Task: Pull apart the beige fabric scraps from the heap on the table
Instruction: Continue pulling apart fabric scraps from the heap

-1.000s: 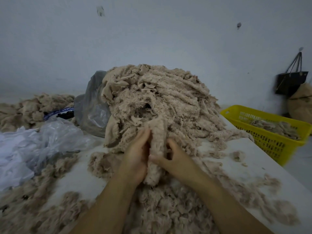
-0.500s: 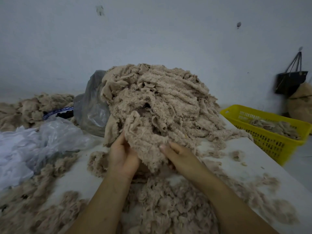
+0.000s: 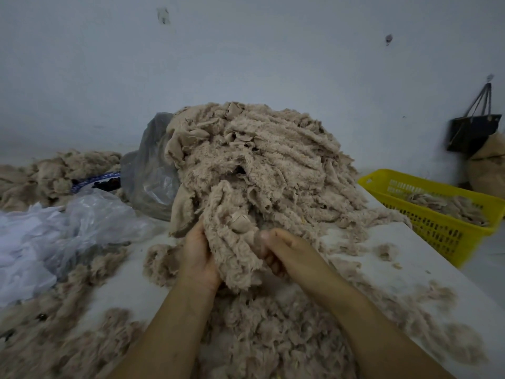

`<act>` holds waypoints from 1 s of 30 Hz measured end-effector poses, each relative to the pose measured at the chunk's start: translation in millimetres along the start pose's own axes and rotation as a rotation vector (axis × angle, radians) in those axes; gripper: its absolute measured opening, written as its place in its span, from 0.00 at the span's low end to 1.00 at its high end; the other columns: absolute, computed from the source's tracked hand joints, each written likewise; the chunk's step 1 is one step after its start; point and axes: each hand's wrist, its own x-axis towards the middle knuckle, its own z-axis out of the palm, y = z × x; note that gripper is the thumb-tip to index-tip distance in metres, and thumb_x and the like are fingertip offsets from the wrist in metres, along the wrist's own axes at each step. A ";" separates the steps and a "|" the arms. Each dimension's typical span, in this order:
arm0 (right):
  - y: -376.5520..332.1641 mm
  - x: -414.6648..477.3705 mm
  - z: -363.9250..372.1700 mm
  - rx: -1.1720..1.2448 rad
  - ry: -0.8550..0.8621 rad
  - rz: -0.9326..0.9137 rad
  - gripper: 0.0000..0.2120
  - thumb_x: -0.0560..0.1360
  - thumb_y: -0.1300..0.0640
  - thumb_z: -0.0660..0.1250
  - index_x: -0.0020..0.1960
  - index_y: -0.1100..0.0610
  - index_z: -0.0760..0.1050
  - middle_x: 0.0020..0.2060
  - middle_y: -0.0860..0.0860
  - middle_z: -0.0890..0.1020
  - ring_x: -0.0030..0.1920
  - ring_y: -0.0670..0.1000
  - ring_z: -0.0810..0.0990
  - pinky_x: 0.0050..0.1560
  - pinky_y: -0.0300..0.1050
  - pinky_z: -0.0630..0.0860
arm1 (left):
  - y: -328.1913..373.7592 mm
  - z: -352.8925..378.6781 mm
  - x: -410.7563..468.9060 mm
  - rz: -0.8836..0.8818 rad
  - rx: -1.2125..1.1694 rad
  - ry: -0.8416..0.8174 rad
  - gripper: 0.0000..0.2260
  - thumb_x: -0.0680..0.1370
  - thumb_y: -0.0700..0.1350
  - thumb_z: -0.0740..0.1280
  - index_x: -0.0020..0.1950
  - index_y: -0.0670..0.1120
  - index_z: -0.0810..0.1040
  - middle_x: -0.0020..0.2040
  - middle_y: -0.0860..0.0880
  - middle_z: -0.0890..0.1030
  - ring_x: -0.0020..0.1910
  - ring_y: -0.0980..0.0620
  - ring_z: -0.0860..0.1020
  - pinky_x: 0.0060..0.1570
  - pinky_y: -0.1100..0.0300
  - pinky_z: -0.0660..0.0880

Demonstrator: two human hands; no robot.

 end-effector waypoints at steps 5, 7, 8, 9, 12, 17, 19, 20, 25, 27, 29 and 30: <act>0.7 0.3 10.5 -0.227 -0.077 -0.047 0.17 0.74 0.32 0.64 0.37 0.45 0.73 0.31 0.38 0.72 0.32 0.38 0.70 0.35 0.32 0.68 | -2.6 3.8 -3.7 -0.019 0.069 -0.040 0.17 0.74 0.47 0.62 0.41 0.38 0.87 0.44 0.38 0.85 0.41 0.43 0.86 0.38 0.50 0.84; 6.7 2.8 8.4 -0.342 -0.072 -0.057 0.16 0.79 0.42 0.64 0.38 0.50 0.69 0.30 0.39 0.70 0.30 0.38 0.67 0.33 0.34 0.65 | -1.9 3.2 -3.4 -0.004 0.062 -0.032 0.17 0.75 0.47 0.62 0.41 0.38 0.87 0.43 0.39 0.85 0.41 0.44 0.86 0.40 0.49 0.84; 9.2 3.6 5.4 -0.399 -0.060 -0.069 0.16 0.81 0.45 0.62 0.38 0.50 0.66 0.29 0.39 0.68 0.29 0.39 0.65 0.31 0.33 0.63 | -1.3 2.5 -2.9 0.007 0.050 -0.026 0.18 0.77 0.47 0.61 0.43 0.39 0.87 0.46 0.39 0.85 0.42 0.43 0.86 0.43 0.47 0.84; 10.9 4.5 1.2 -0.475 -0.021 -0.087 0.16 0.82 0.47 0.61 0.37 0.48 0.63 0.28 0.40 0.67 0.29 0.40 0.64 0.30 0.34 0.62 | 0.0 1.9 -2.4 0.022 0.043 -0.016 0.18 0.77 0.47 0.61 0.44 0.39 0.88 0.48 0.38 0.85 0.44 0.43 0.86 0.46 0.45 0.83; 17.3 7.7 -19.1 -0.661 0.258 -0.060 0.17 0.81 0.51 0.60 0.36 0.48 0.59 0.30 0.44 0.64 0.28 0.43 0.62 0.31 0.40 0.58 | 7.6 -0.7 -3.4 0.061 0.017 -0.015 0.17 0.72 0.49 0.62 0.43 0.40 0.88 0.49 0.39 0.85 0.45 0.42 0.86 0.41 0.44 0.84; 21.2 5.5 -53.4 -0.488 0.556 0.065 0.17 0.80 0.54 0.61 0.37 0.53 0.57 0.30 0.48 0.61 0.30 0.48 0.59 0.33 0.46 0.56 | 16.5 -6.3 -5.7 0.099 -0.012 -0.013 0.14 0.74 0.47 0.64 0.43 0.41 0.88 0.48 0.40 0.86 0.43 0.43 0.86 0.35 0.49 0.83; 14.1 1.2 -43.2 -0.353 0.385 0.051 0.19 0.81 0.42 0.59 0.33 0.48 0.66 0.27 0.44 0.71 0.28 0.43 0.69 0.33 0.40 0.66 | 10.7 -0.5 -9.2 0.058 -0.007 -0.025 0.14 0.69 0.48 0.67 0.44 0.40 0.88 0.49 0.39 0.86 0.45 0.42 0.86 0.39 0.46 0.84; 9.8 -1.3 -33.6 -0.320 0.282 0.066 0.24 0.79 0.34 0.56 0.32 0.47 0.72 0.28 0.40 0.77 0.29 0.40 0.74 0.34 0.34 0.70 | 7.2 1.1 -9.3 0.037 0.001 -0.027 0.15 0.69 0.49 0.67 0.44 0.40 0.88 0.51 0.39 0.85 0.46 0.42 0.86 0.44 0.46 0.84; 10.8 2.3 -9.2 -0.334 0.161 -0.111 0.41 0.68 0.19 0.48 0.48 0.53 0.79 0.47 0.49 0.80 0.47 0.46 0.78 0.47 0.40 0.74 | -1.7 6.7 -12.2 -0.047 0.019 -0.040 0.14 0.70 0.47 0.64 0.40 0.39 0.86 0.42 0.41 0.85 0.39 0.45 0.85 0.35 0.54 0.83; 7.6 2.2 -1.5 -0.277 0.124 -0.136 0.30 0.69 0.20 0.52 0.52 0.41 0.76 0.48 0.38 0.80 0.47 0.38 0.78 0.43 0.31 0.72 | -6.0 13.2 -16.6 -0.131 0.061 -0.064 0.10 0.68 0.45 0.66 0.40 0.39 0.82 0.40 0.41 0.80 0.38 0.47 0.81 0.33 0.58 0.82; 7.0 3.9 4.0 -0.309 0.107 -0.114 0.26 0.67 0.20 0.55 0.48 0.39 0.72 0.38 0.38 0.80 0.37 0.39 0.77 0.38 0.36 0.72 | -10.7 18.2 -19.0 -0.207 0.106 -0.102 0.12 0.69 0.46 0.66 0.38 0.37 0.83 0.38 0.41 0.81 0.35 0.47 0.82 0.32 0.58 0.81; 7.9 5.0 4.6 -0.357 0.120 -0.124 0.27 0.66 0.19 0.55 0.46 0.41 0.70 0.33 0.40 0.77 0.32 0.40 0.74 0.35 0.39 0.70 | -12.4 18.0 -17.8 -0.232 0.113 -0.122 0.15 0.71 0.46 0.64 0.38 0.36 0.84 0.37 0.40 0.83 0.34 0.47 0.83 0.31 0.57 0.82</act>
